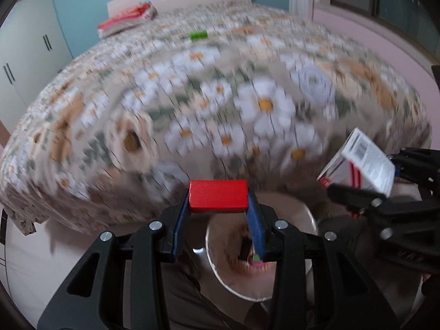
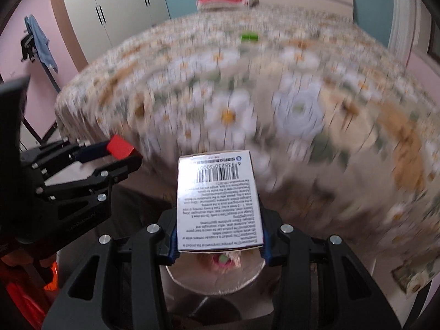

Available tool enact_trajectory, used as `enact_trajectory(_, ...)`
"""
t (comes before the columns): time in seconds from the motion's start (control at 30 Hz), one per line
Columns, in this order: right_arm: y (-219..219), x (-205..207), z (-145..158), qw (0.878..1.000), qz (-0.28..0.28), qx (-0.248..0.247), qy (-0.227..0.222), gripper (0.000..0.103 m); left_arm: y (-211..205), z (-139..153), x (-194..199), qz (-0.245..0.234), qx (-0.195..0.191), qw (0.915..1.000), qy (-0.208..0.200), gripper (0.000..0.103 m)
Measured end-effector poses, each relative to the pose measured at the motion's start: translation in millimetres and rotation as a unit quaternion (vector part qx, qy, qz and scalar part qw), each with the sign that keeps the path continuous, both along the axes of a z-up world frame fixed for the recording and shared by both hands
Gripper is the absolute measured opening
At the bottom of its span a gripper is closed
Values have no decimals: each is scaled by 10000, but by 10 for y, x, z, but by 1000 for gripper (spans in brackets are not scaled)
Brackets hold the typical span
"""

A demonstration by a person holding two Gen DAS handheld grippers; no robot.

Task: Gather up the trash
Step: 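Carry red block with left tool while right tool carries white box to bin, then open left tool over bin dropping red block while right tool drops white box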

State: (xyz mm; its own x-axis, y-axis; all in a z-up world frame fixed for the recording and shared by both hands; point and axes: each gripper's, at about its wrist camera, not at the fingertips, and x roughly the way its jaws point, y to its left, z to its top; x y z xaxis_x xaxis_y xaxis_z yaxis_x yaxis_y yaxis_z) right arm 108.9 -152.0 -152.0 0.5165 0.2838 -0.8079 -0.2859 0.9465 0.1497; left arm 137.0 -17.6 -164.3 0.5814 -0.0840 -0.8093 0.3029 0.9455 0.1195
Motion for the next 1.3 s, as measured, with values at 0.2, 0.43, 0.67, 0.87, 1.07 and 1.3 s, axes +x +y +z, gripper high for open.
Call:
enact_trajectory(0.2, 62, -3, -684, 9970, -85, -281, 722, 45, -9, -481, 79, 33, 45, 9984, 567, 40)
enact_trajectory(0.43, 127, 35, -1180, 9910, -94, -405, 1272, 45, -87, -1006, 164, 38, 140, 9943, 1055, 40)
enact_trajectory(0.67, 188, 89, -1634, 9805, -142, -495, 1895, 45, -147, -1412, 275, 107, 169, 9905, 1357, 40)
enact_trajectory(0.87, 150, 185, -1880, 9741, -331, -325, 2211, 45, -125, -1679, 385, 286, 190, 9853, 1674, 40)
enact_trajectory(1.07, 171, 261, -2198, 9626, -445, -216, 2663, 45, -169, -1904, 438, 228, 170, 9816, 1890, 40)
enact_trajectory(1.3, 134, 344, -2489, 9483, -595, -73, 3117, 45, -181, -2152, 515, 384, 179, 9719, 2314, 40)
